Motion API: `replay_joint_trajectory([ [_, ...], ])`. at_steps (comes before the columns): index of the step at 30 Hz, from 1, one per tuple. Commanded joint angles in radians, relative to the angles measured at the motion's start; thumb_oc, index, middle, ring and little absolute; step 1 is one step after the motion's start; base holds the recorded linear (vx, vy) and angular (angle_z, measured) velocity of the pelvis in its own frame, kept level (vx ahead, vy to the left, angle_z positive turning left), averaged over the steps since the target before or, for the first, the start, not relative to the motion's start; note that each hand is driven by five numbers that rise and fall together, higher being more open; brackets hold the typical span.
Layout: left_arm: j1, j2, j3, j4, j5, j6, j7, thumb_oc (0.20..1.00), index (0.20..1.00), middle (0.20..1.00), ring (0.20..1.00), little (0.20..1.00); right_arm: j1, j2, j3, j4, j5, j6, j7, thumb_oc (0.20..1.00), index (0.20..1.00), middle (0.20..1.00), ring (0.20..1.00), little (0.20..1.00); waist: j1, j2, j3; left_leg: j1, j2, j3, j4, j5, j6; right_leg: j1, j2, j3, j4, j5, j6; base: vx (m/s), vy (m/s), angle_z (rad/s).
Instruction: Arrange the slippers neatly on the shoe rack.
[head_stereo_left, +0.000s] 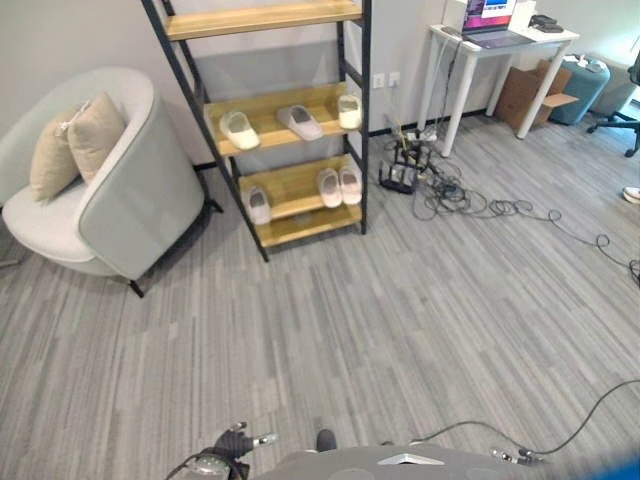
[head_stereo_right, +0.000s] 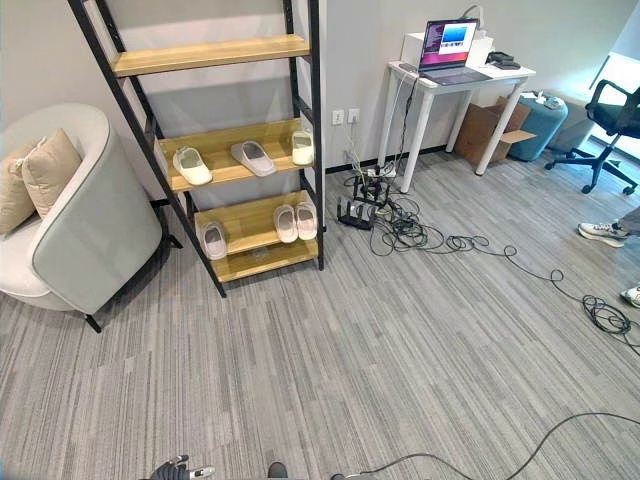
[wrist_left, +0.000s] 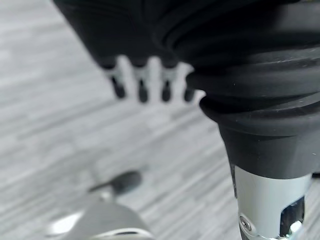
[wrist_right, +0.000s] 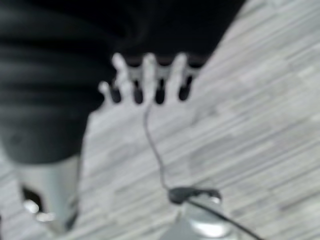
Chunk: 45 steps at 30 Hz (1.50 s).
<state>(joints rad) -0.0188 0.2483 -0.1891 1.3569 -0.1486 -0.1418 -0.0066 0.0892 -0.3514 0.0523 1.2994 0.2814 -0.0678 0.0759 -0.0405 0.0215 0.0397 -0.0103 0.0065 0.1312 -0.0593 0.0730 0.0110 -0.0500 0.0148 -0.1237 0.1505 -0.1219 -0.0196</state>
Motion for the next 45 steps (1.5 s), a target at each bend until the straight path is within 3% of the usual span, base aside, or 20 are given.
replay_joint_trajectory([
  [1, -0.013, 0.013, 0.034, -0.003, -0.028, -0.017, -0.019, 1.0, 1.0, 1.0, 1.0, 1.0, -0.018, 0.029, 0.057, 0.018, -0.014, -0.008, -0.004, 1.0, 1.0, 1.0, 1.0, 1.0, -0.016, -0.045, 0.004, 0.052, 0.049, -0.035, -0.028, -0.073, -0.058, 0.106, -0.093, 0.005, -0.238, 0.114, 0.131, 0.0, 0.0, 0.0],
  [20, 0.005, -0.025, 0.026, 0.03, -0.035, 0.005, -0.053, 1.0, 1.0, 1.0, 1.0, 1.0, -0.018, 0.063, 0.055, 0.028, 0.015, 0.008, 0.022, 1.0, 1.0, 1.0, 1.0, 1.0, -0.01, -0.053, 0.015, 0.066, 0.054, -0.042, -0.028, -0.078, -0.062, 0.128, -0.092, -0.011, -0.237, 0.103, 0.124, 0.02, -0.023, 0.0],
  [24, -0.018, -0.014, 0.002, 0.001, -0.037, 0.002, -0.05, 1.0, 1.0, 1.0, 1.0, 1.0, -0.03, 0.047, 0.051, 0.022, 0.021, 0.011, 0.022, 1.0, 1.0, 1.0, 1.0, 1.0, -0.014, -0.045, 0.04, 0.063, 0.07, -0.049, -0.028, -0.067, -0.066, 0.083, -0.089, -0.013, -0.143, 0.068, 0.109, 0.02, -0.086, 0.0],
  [27, -0.045, 0.0, -0.027, -0.033, -0.031, -0.005, -0.043, 1.0, 1.0, 1.0, 1.0, 1.0, -0.035, 0.031, 0.053, 0.028, 0.017, 0.013, 0.025, 1.0, 1.0, 1.0, 1.0, 1.0, -0.018, -0.044, 0.067, 0.026, 0.082, -0.064, 0.034, -0.078, -0.072, 0.05, -0.085, -0.018, -0.081, 0.038, 0.093, 0.03, -0.127, 0.13],
  [28, -0.055, 0.007, -0.049, -0.058, -0.02, -0.009, -0.046, 1.0, 1.0, 1.0, 1.0, 1.0, -0.036, 0.021, 0.069, 0.029, -0.002, 0.014, 0.031, 1.0, 1.0, 1.0, 1.0, 1.0, -0.016, -0.052, 0.086, -0.029, 0.086, -0.068, 0.17, -0.119, -0.078, 0.05, -0.087, -0.016, -0.065, 0.017, 0.075, 0.07, -0.132, 0.33],
  [29, -0.062, 0.009, -0.056, -0.072, -0.018, -0.011, -0.047, 1.0, 1.0, 1.0, 1.0, 1.0, -0.034, 0.018, 0.07, 0.033, -0.008, 0.013, 0.032, 1.0, 1.0, 1.0, 1.0, 1.0, -0.01, -0.057, 0.103, -0.067, 0.083, -0.069, 0.259, -0.117, -0.086, 0.058, -0.087, -0.017, -0.064, 0.012, 0.065, 0.1, -0.17, 0.38],
  [30, -0.07, 0.009, -0.063, -0.081, -0.021, -0.013, -0.047, 1.0, 1.0, 1.0, 1.0, 1.0, -0.035, 0.013, 0.072, 0.042, -0.011, 0.016, 0.036, 1.0, 1.0, 1.0, 1.0, 1.0, -0.001, -0.064, 0.123, -0.111, 0.083, -0.067, 0.34, -0.1, -0.091, 0.071, -0.09, -0.019, -0.067, 0.009, 0.053, 0.2, -0.111, 0.28],
  [31, -0.078, 0.007, -0.075, -0.095, -0.024, -0.017, -0.043, 1.0, 1.0, 1.0, 1.0, 1.0, -0.043, -0.007, 0.069, 0.064, -0.013, 0.028, 0.029, 1.0, 1.0, 1.0, 1.0, 1.0, 0.021, -0.068, 0.151, -0.252, 0.073, -0.062, 0.405, -0.05, -0.091, 0.112, -0.09, -0.04, -0.115, -0.004, 0.053, 0.27, -0.04, 0.27],
  [33, -0.068, 0.005, -0.073, -0.085, -0.018, -0.015, -0.045, 1.0, 1.0, 1.0, 1.0, 1.0, -0.039, -0.006, 0.069, 0.071, -0.009, 0.03, 0.028, 1.0, 1.0, 1.0, 1.0, 1.0, 0.034, -0.071, 0.146, -0.278, 0.067, -0.059, 0.357, -0.059, -0.086, 0.13, -0.093, -0.042, -0.137, -0.009, 0.062, 0.26, 0.039, 0.35],
  [36, -0.037, -0.002, -0.06, -0.029, 0.013, -0.005, -0.045, 1.0, 1.0, 1.0, 1.0, 1.0, -0.043, 0.01, 0.091, 0.05, -0.022, 0.023, 0.028, 1.0, 1.0, 1.0, 1.0, 1.0, 0.077, -0.073, 0.134, -0.334, 0.064, -0.087, 0.183, 0.02, -0.099, 0.196, -0.088, -0.03, -0.178, -0.026, 0.087, 0.38, 0.139, 0.05],
  [37, -0.013, -0.005, -0.041, 0.014, 0.045, 0.009, -0.052, 1.0, 1.0, 1.0, 1.0, 1.0, -0.047, 0.017, 0.11, 0.042, -0.059, 0.02, 0.037, 1.0, 1.0, 1.0, 1.0, 1.0, 0.088, -0.076, 0.118, -0.308, 0.065, -0.1, 0.136, 0.015, -0.089, 0.214, -0.089, -0.019, -0.177, -0.038, 0.1, 0.55, 0.27, -0.05],
  [38, 0.005, -0.001, -0.02, 0.034, 0.066, 0.014, -0.042, 1.0, 1.0, 1.0, 1.0, 1.0, -0.053, 0.032, 0.121, 0.023, -0.077, 0.017, 0.029, 1.0, 1.0, 1.0, 1.0, 1.0, 0.101, -0.089, 0.105, -0.316, 0.036, -0.124, 0.161, 0.022, -0.068, 0.212, -0.105, -0.006, -0.147, -0.036, 0.11, 0.42, 0.219, -0.27],
  [39, 0.006, -0.001, -0.02, 0.034, 0.066, 0.014, -0.042, 1.0, 1.0, 1.0, 1.0, 1.0, -0.053, 0.032, 0.121, 0.023, -0.077, 0.017, 0.029, 1.0, 1.0, 1.0, 1.0, 1.0, 0.101, -0.09, 0.104, -0.317, 0.035, -0.124, 0.162, 0.021, -0.067, 0.212, -0.106, -0.006, -0.147, -0.036, 0.11, 0.39, 0.221, -0.52],
  [40, 0.006, 0.005, -0.004, 0.056, 0.087, 0.027, -0.04, 1.0, 1.0, 1.0, 1.0, 1.0, -0.058, 0.041, 0.116, 0.008, -0.086, 0.021, 0.026, 1.0, 1.0, 1.0, 1.0, 1.0, 0.105, -0.104, 0.098, -0.313, 0.016, -0.119, 0.18, 0.001, -0.048, 0.206, -0.127, -0.005, -0.089, -0.028, 0.126, 0.36, 0.243, -0.74],
  [42, 0.006, 0.026, 0.013, 0.058, 0.094, 0.028, -0.025, 1.0, 1.0, 1.0, 1.0, 1.0, -0.087, 0.04, 0.121, -0.031, -0.079, 0.024, 0.027, 1.0, 1.0, 1.0, 1.0, 1.0, 0.103, -0.117, 0.102, -0.261, -0.023, -0.096, 0.209, -0.054, 0.002, 0.106, -0.185, 0.016, 0.138, 0.12, 0.165, 0.37, 0.293, -0.32],
  [43, 0.006, 0.026, 0.013, 0.058, 0.094, 0.028, -0.025, 1.0, 1.0, 1.0, 1.0, 1.0, -0.087, 0.04, 0.121, -0.031, -0.079, 0.024, 0.027, 1.0, 1.0, 1.0, 1.0, 1.0, 0.103, -0.117, 0.101, -0.261, -0.023, -0.096, 0.209, -0.054, 0.002, 0.106, -0.185, 0.016, 0.138, 0.12, 0.165, 0.32, 0.289, 0.04],
  [44, -0.003, 0.036, 0.002, 0.042, 0.101, 0.026, -0.016, 1.0, 1.0, 1.0, 1.0, 1.0, -0.103, 0.043, 0.13, -0.063, -0.077, 0.021, 0.021, 1.0, 1.0, 1.0, 1.0, 1.0, 0.088, -0.1, 0.109, -0.196, -0.037, -0.093, 0.197, -0.084, 0.032, 0.052, -0.208, 0.018, 0.307, 0.225, 0.158, 0.35, 0.283, -0.02],
  [45, -0.012, 0.043, -0.005, 0.028, 0.094, 0.023, -0.013, 1.0, 1.0, 1.0, 1.0, 1.0, -0.11, 0.043, 0.135, -0.076, -0.079, 0.018, 0.016, 1.0, 1.0, 1.0, 1.0, 1.0, 0.079, -0.086, 0.118, -0.157, -0.037, -0.088, 0.183, -0.097, 0.044, 0.004, -0.221, 0.0, 0.389, 0.251, 0.153, 0.52, 0.363, 0.04],
])
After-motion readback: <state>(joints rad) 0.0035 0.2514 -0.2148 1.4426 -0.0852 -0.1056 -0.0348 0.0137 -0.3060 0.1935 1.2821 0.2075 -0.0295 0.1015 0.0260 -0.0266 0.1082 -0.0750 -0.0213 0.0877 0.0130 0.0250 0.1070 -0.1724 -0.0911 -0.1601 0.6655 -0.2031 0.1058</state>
